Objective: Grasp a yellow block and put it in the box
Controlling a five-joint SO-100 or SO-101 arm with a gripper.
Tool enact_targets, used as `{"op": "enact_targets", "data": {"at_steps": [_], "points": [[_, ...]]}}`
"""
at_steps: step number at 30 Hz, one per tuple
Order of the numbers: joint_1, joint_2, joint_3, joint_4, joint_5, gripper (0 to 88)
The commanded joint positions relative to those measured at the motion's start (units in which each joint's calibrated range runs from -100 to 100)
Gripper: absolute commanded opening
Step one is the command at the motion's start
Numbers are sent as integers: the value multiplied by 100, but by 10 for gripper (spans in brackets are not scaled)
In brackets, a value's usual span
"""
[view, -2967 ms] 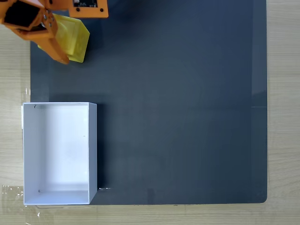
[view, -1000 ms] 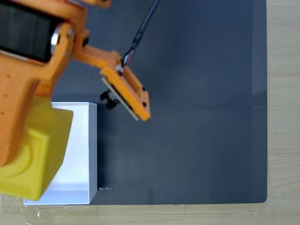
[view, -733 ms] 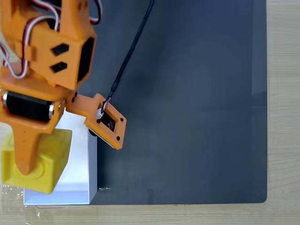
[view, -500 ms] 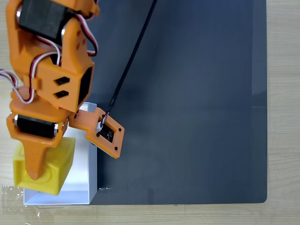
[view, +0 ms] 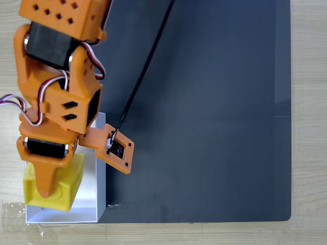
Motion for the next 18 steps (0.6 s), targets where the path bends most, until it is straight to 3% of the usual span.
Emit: {"op": "enact_targets", "data": {"at_steps": [1, 7, 18], "points": [[39, -103, -304, -129, 125, 212], [30, -103, -304, 438, 282, 343], [-37, -255, -403, 682, 288, 356]]}}
